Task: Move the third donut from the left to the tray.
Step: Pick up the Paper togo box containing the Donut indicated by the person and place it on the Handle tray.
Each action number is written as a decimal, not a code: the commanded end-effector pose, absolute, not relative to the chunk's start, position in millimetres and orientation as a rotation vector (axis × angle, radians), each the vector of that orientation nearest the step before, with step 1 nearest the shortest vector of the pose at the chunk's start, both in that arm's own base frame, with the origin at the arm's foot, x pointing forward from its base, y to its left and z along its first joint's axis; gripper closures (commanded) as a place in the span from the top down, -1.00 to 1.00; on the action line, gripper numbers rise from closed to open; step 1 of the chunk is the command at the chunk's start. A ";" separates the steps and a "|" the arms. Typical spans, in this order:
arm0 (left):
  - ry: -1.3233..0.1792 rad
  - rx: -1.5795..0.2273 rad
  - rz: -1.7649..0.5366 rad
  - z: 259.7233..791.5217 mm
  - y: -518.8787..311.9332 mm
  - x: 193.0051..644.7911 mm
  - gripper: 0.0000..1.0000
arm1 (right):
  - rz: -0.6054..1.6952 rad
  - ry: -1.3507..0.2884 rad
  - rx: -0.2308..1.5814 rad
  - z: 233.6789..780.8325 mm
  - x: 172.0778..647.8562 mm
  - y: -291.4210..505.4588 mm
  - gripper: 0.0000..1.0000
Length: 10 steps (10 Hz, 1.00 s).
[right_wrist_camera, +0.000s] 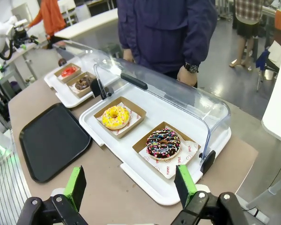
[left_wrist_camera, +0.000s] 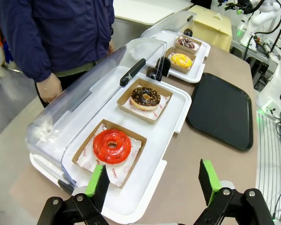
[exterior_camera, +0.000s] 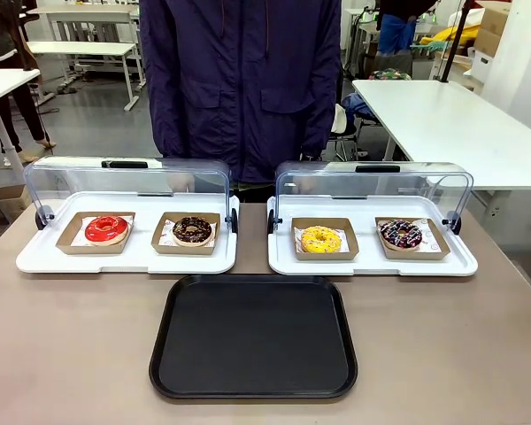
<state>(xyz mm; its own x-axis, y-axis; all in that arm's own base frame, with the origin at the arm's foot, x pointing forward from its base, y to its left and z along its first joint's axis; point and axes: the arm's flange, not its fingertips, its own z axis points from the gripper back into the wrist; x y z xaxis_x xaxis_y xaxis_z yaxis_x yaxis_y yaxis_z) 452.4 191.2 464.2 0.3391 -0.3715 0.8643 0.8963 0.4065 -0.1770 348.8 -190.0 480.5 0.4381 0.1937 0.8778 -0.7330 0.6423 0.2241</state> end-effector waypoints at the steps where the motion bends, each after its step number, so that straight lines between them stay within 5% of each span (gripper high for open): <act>1: -0.855 -0.752 -0.944 466.6 193.0 452.1 1.00 | 0.632 -0.968 0.662 481.8 350.4 -189.6 1.00; 10: -0.855 -0.752 -0.944 466.6 193.0 452.1 1.00 | 0.632 -0.968 0.662 481.8 350.4 -189.6 1.00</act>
<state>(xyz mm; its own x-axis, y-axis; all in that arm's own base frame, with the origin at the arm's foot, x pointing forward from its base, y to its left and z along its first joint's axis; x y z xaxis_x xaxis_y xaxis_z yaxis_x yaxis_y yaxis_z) 452.4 191.1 464.2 0.3391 -0.3714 0.8644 0.8964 0.4063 -0.1771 348.8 -190.0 480.4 0.4382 0.1936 0.8777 -0.7331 0.6421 0.2244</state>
